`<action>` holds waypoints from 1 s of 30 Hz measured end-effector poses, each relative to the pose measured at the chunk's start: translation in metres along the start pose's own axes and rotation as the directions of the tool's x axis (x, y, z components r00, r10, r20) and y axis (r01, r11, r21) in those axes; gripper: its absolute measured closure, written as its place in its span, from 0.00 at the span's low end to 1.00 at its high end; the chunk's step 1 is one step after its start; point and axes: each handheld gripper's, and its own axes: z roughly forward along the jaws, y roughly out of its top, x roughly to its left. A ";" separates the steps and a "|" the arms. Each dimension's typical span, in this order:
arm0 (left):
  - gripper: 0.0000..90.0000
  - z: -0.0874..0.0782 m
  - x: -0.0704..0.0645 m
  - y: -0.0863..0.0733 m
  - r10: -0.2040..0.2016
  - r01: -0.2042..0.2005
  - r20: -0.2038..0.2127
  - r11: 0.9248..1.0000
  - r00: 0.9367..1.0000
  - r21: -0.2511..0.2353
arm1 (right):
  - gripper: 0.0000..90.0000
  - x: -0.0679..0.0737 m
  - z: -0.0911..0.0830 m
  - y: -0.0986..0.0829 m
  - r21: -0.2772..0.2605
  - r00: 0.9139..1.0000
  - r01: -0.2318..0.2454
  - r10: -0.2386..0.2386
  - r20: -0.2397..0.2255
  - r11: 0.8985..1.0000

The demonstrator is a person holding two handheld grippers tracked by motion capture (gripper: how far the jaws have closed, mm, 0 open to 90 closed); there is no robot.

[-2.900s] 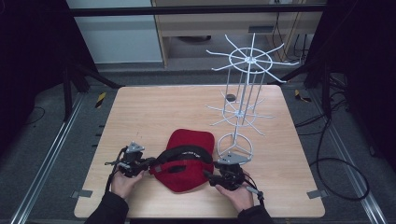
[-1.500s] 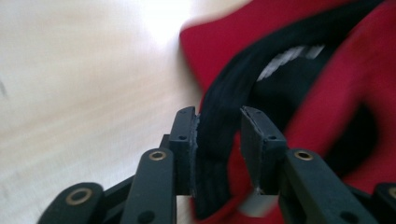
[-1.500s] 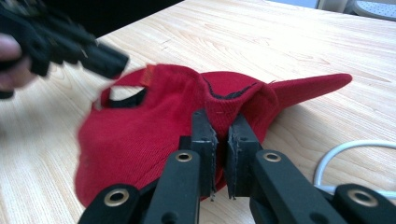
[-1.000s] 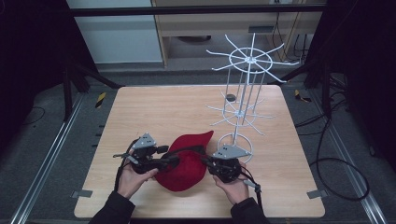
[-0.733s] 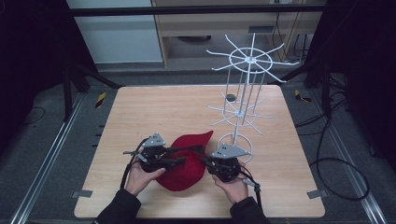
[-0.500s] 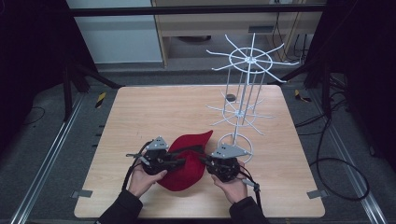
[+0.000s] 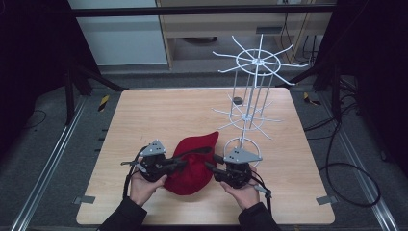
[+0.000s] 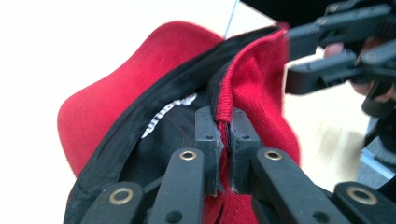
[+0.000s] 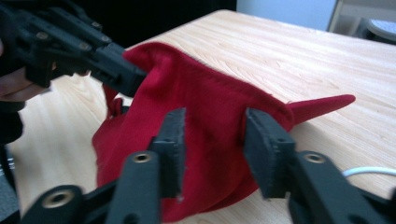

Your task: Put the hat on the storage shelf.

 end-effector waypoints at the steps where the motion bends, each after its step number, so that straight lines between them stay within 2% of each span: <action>1: 0.94 -0.002 -0.001 0.001 -0.001 0.001 0.001 1.000 1.000 -0.012 | 0.64 0.000 0.000 0.000 0.000 1.000 0.000 0.000 0.000 1.000; 3: 0.94 -0.006 -0.005 0.005 -0.002 0.002 -0.004 0.999 1.000 -0.035 | 0.57 0.001 -0.011 -0.002 -0.027 1.000 0.012 -0.012 -0.011 1.000; 4: 0.94 -0.008 -0.008 0.006 -0.006 0.006 -0.002 0.998 1.000 -0.056 | 0.55 0.001 -0.013 -0.003 -0.031 1.000 0.015 -0.015 -0.014 0.999; 7: 0.94 -0.011 -0.011 0.008 0.000 0.000 -0.008 0.997 1.000 -0.075 | 0.51 0.001 -0.017 -0.005 -0.029 1.000 0.025 -0.025 -0.013 0.999; 11: 0.94 -0.019 -0.014 0.012 0.000 -0.003 -0.028 0.992 1.000 -0.122 | 0.47 0.000 -0.013 -0.012 -0.007 1.000 0.022 -0.023 -0.013 1.000; 13: 0.94 -0.025 -0.013 0.013 -0.013 0.006 -0.045 0.987 0.999 -0.160 | 0.46 0.000 -0.009 -0.017 0.011 1.000 0.016 -0.016 -0.023 1.000; 14: 0.94 -0.025 -0.013 0.013 -0.013 0.006 -0.045 0.987 0.999 -0.160 | 0.46 0.000 -0.009 -0.017 0.011 1.000 0.016 -0.016 -0.023 1.000; 15: 0.94 -0.029 -0.012 0.014 -0.024 0.012 -0.060 0.983 0.998 -0.186 | 0.45 0.001 -0.006 -0.019 0.019 0.999 0.013 -0.012 -0.034 1.000; 17: 0.94 -0.030 -0.011 0.014 -0.028 0.015 -0.063 0.981 0.998 -0.194 | 0.45 0.003 -0.004 -0.021 0.021 0.999 0.013 -0.012 -0.040 1.000; 20: 0.94 -0.035 -0.012 0.015 -0.040 0.020 -0.084 0.973 0.996 -0.230 | 0.41 0.008 0.004 -0.024 0.029 0.997 0.007 -0.004 -0.080 1.000; 24: 0.94 -0.038 -0.014 0.017 -0.048 0.022 -0.096 0.966 0.994 -0.256 | 0.38 0.016 0.011 -0.025 0.023 0.993 0.001 0.001 -0.114 1.000; 26: 0.94 -0.037 -0.015 0.017 -0.046 0.019 -0.097 0.967 0.994 -0.255 | 0.38 0.017 0.013 -0.025 0.022 0.993 -0.002 0.004 -0.122 1.000; 30: 0.94 -0.035 -0.018 0.021 -0.049 0.018 -0.114 0.967 0.992 -0.254 | 0.35 0.026 0.018 -0.025 0.017 0.984 -0.025 0.028 -0.176 1.000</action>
